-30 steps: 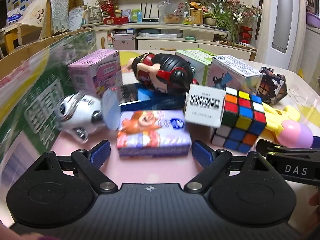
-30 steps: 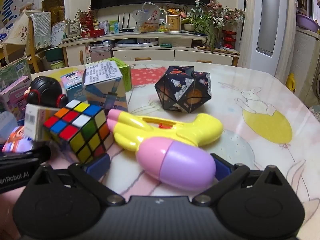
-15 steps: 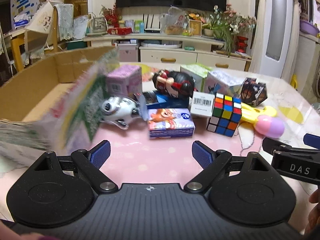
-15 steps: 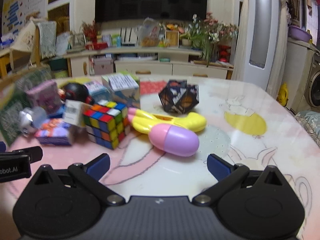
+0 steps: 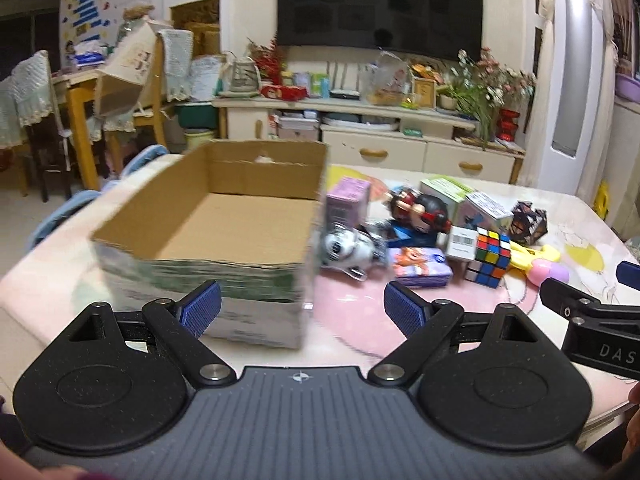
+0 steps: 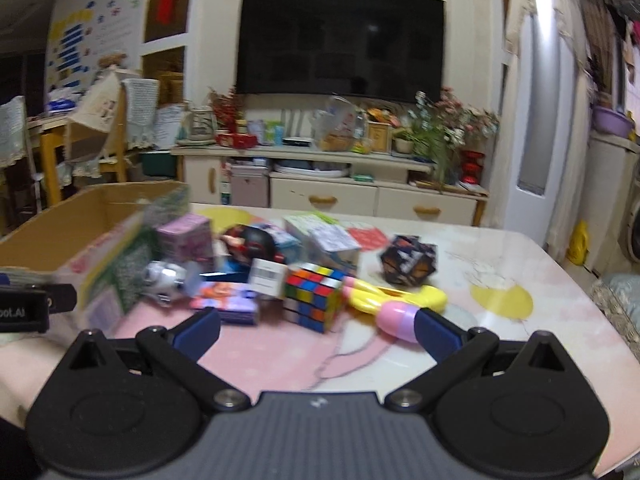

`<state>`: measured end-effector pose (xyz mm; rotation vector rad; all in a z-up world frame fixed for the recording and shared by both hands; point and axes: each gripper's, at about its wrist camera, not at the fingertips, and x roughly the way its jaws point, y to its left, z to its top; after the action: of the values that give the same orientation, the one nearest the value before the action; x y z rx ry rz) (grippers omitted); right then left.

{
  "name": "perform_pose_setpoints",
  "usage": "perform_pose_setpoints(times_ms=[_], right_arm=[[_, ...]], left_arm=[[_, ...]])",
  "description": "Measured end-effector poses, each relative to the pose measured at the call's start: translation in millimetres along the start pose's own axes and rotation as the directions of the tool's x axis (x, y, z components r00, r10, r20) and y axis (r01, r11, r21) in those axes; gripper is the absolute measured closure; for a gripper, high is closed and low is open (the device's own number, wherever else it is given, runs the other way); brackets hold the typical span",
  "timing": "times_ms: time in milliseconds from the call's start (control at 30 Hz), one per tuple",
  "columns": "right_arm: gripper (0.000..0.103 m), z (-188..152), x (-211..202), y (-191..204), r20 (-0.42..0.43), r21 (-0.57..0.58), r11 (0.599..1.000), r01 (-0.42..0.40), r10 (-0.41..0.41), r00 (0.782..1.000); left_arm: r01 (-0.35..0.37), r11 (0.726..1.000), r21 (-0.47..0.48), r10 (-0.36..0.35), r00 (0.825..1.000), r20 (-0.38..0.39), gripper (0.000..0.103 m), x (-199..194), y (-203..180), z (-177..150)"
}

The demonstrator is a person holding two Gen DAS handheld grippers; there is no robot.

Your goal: Organize rigid objects

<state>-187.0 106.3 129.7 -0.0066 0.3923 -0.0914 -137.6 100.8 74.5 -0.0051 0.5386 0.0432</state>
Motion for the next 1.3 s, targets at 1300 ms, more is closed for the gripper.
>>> perform_pose_setpoints(times_ms=[1300], right_arm=[[0.001, -11, -29, 34, 0.058, -0.083, 0.995, -0.047, 0.052, 0.997]], left_arm=[[0.035, 0.999, 0.030, -0.037, 0.997, 0.060, 0.000, -14, 3, -9]])
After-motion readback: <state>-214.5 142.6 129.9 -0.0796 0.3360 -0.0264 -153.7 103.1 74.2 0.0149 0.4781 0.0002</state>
